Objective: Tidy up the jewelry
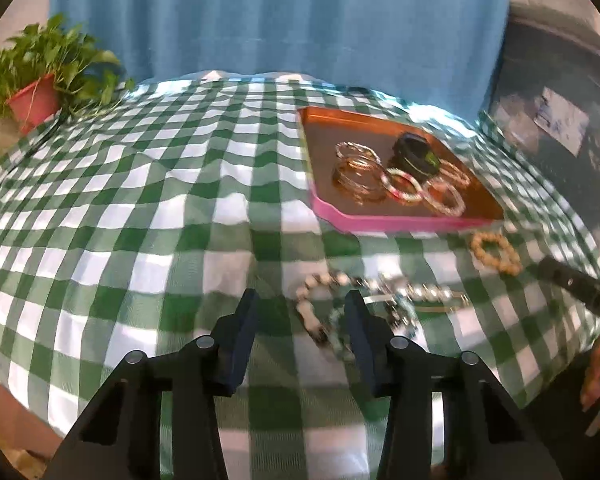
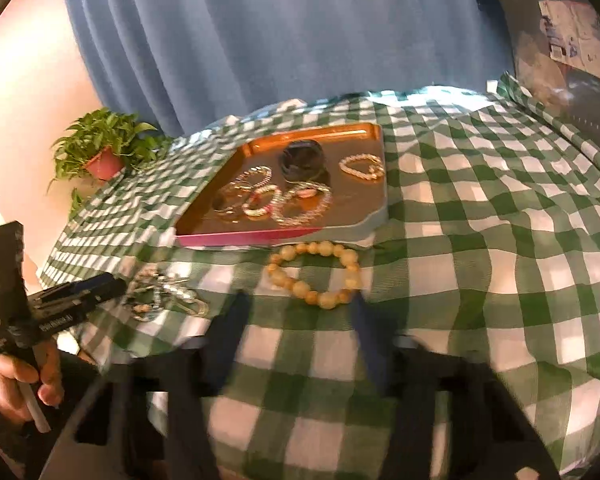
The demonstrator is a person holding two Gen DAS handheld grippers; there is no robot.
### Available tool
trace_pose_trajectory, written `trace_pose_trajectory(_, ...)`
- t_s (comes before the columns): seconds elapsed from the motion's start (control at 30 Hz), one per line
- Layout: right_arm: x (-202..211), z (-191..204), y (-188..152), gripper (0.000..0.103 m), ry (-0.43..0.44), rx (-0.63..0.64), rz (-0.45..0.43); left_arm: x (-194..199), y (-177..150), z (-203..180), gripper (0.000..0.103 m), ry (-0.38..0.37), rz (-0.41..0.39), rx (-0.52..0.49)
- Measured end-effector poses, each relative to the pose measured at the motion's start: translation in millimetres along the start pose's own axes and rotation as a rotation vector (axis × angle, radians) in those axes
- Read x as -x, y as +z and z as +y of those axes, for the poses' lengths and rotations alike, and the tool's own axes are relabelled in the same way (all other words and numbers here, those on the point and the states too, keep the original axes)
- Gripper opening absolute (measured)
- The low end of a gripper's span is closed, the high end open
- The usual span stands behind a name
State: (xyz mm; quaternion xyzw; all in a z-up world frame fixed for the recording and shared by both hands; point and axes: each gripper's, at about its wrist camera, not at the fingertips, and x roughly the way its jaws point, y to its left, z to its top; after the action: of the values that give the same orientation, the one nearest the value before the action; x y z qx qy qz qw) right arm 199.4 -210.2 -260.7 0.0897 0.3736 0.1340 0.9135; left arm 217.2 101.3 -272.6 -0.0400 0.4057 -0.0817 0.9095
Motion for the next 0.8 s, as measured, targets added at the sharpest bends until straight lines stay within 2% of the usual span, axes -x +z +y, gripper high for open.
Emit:
trace_pose_trajectory(0.07,-6.8,-7.7,3.8,0.033,-0.024,-0.015,0.007,-5.9,4.9,5.8,0.038,0.008,0.007,0.008)
trace_pose_trajectory(0.13,-11.1,-13.5,7.8,0.031,-0.03,-0.029,0.007,-16.9,7.2,7.0,0.026,0.045,0.037,-0.007)
trace_pose_trajectory(0.17,-13.9,-15.7,10.4,0.031,-0.04,-0.031,0.006,-20.0,7.2,5.2,0.014,0.081,0.038,-0.033)
trace_pose_trajectory(0.2,-16.7,-17.7,12.8,0.031,-0.047,-0.033,0.006,-23.8,7.0,4.3,0.011,0.092,0.051,-0.047)
trace_pose_trajectory(0.3,-26.3,-24.8,19.2,0.031,-0.03,-0.076,0.02,-31.4,6.2,2.4,0.01,0.05,0.068,-0.043)
trace_pose_trajectory(0.47,-37.9,-26.0,24.5,0.031,-0.045,-0.084,0.035,-28.2,8.7,4.0,0.01,0.003,0.045,-0.013)
trace_pose_trajectory(0.6,-40.0,-26.0,23.4,0.031,-0.056,-0.071,0.042,-33.6,11.7,5.8,0.012,-0.017,0.068,0.007)
trace_pose_trajectory(0.7,-43.3,-26.7,22.3,0.031,-0.042,-0.076,0.054,-30.7,13.8,2.9,0.012,-0.006,0.054,0.002)
trace_pose_trajectory(0.8,-45.6,-23.7,21.9,0.031,-0.057,-0.054,0.058,-33.5,14.3,0.2,0.014,-0.061,0.097,-0.004)
